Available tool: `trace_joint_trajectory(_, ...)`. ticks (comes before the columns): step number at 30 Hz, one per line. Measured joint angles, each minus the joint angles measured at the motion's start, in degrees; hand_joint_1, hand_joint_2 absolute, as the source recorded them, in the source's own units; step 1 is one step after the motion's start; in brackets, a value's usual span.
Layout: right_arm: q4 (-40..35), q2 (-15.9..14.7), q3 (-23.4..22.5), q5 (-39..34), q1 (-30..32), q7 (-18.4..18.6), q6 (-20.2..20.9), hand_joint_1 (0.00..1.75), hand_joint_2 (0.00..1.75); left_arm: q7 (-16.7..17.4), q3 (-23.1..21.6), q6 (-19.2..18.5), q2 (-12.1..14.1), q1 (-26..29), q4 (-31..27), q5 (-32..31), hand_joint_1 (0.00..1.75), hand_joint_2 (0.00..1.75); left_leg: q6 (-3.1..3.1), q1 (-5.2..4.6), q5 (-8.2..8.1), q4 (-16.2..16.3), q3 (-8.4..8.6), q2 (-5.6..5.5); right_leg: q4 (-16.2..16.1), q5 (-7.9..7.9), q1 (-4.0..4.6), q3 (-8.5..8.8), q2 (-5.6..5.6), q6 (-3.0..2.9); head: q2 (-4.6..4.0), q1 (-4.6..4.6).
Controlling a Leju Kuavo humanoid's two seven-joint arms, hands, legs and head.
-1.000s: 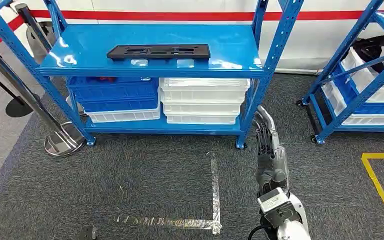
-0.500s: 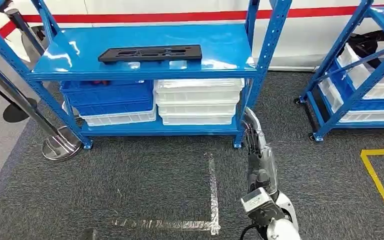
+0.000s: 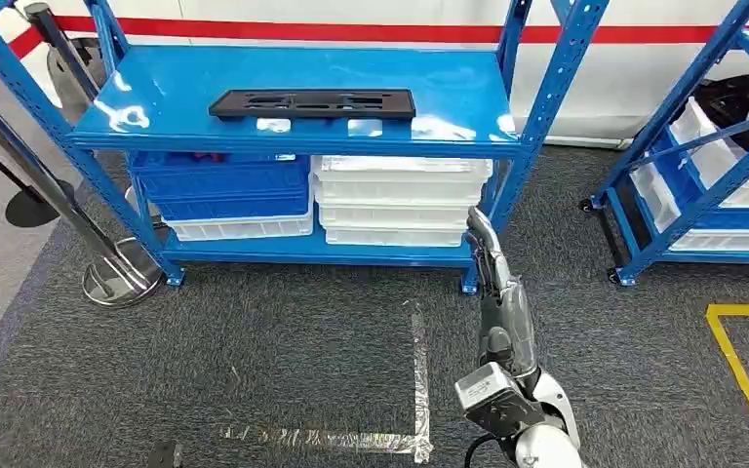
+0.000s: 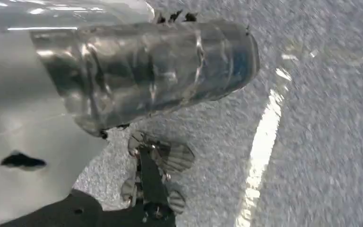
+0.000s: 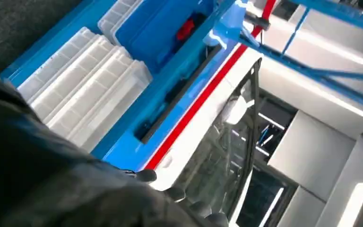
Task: Take the parts from the cabinet and place them on the table.
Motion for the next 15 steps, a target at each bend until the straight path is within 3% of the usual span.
trace_joint_trajectory(1,-0.2,0.0,0.0,0.0,0.0,0.1,-0.1,0.00,0.00,-0.3,-0.2,0.1,0.0,0.0,0.0,-0.1,0.00,0.00,-0.31,-0.31,-0.26,0.4,-0.32,-0.13,-1.3,-0.33,0.20,0.85,0.02,-0.10,0.00,-0.02)
trace_joint_trajectory(4,-0.5,-0.5,0.0,-0.9,0.3,0.1,0.2,0.00,0.00,-1.1,-0.6,0.7,-0.2,0.0,0.0,-0.1,0.00,0.00,-1.20,-0.09,0.08,-0.2,-0.20,-0.27,-1.1,-0.18,0.40,0.68,0.01,-0.72,0.00,-0.07)
trace_joint_trajectory(5,-0.5,-0.5,0.0,-1.2,0.3,0.0,0.5,0.00,0.00,-1.2,-0.7,0.9,-0.2,-0.1,0.0,0.0,0.00,0.00,-1.42,-0.12,-0.37,0.0,-0.42,-0.29,-2.0,0.17,-0.40,1.11,-0.30,-1.23,0.00,-0.06)
trace_joint_trajectory(6,-0.5,-0.5,0.0,-1.4,0.1,-0.2,0.8,0.00,0.00,-1.4,-0.8,1.2,-0.4,0.0,0.0,0.1,0.00,0.00,-1.76,-0.08,-1.32,1.3,-0.77,-0.12,-2.3,0.21,-0.36,1.47,-0.49,-1.32,0.00,-0.18)
trace_joint_trajectory(7,-0.5,-0.5,0.0,-1.9,-0.1,-0.5,1.1,0.00,0.00,-1.6,-0.8,1.7,-0.5,0.0,0.0,0.2,0.00,0.00,-1.97,0.01,-3.23,4.5,-2.26,-0.01,-2.4,0.15,-0.40,1.58,-0.80,-1.57,0.00,-0.68)
trace_joint_trajectory(8,-0.5,-0.5,0.0,-2.3,-0.1,-0.7,1.4,0.00,0.00,-1.9,-0.8,2.1,-0.7,-0.1,0.0,0.2,0.00,0.00,-2.18,0.17,-5.26,9.0,-4.46,0.03,-2.3,0.06,-0.39,1.61,-1.12,-1.73,0.00,-0.61)
trace_joint_trajectory(10,-0.3,-0.5,0.0,-2.8,-0.2,-0.9,1.7,0.00,0.00,-2.3,-0.8,2.6,-1.0,0.0,0.0,0.7,0.00,0.00,-2.58,0.31,-7.19,15.8,-8.12,0.08,-2.3,-0.12,-0.33,1.72,-1.82,-1.92,0.00,-0.61)
trace_joint_trajectory(11,-0.1,-0.4,0.0,-3.0,-0.3,-1.0,1.8,0.00,0.00,-2.5,-0.8,2.7,-1.2,0.1,0.0,0.8,0.00,0.00,-2.76,0.43,-6.09,15.8,-8.40,0.17,-2.3,-0.23,-0.37,1.83,-2.11,-1.91,0.00,-0.63)
trace_joint_trajectory(13,0.2,-0.4,0.0,-3.1,-0.5,-1.1,1.9,0.00,0.00,-2.5,-0.8,2.8,-1.4,0.2,0.0,1.1,0.00,0.00,-2.92,0.66,-1.70,9.6,-5.61,0.68,-2.0,-0.56,-0.49,2.06,-2.66,-1.74,0.00,-0.63)
trace_joint_trajectory(14,0.3,-0.4,0.0,-3.1,-0.6,-1.2,1.9,0.00,0.00,-2.5,-0.8,2.8,-1.4,0.2,0.0,1.1,0.00,0.00,-2.79,0.67,0.84,4.5,-3.09,1.61,-1.8,-0.83,-0.55,2.28,-3.02,-1.46,0.00,-0.66)
trace_joint_trajectory(15,0.3,-0.4,0.0,-3.2,-0.7,-1.3,1.9,0.00,0.00,-2.5,-0.8,2.9,-1.4,0.1,0.0,1.0,0.00,0.00,-2.56,0.58,1.39,0.7,-1.48,3.42,-1.7,-1.12,-0.52,2.50,-3.44,-1.15,0.00,-0.64)
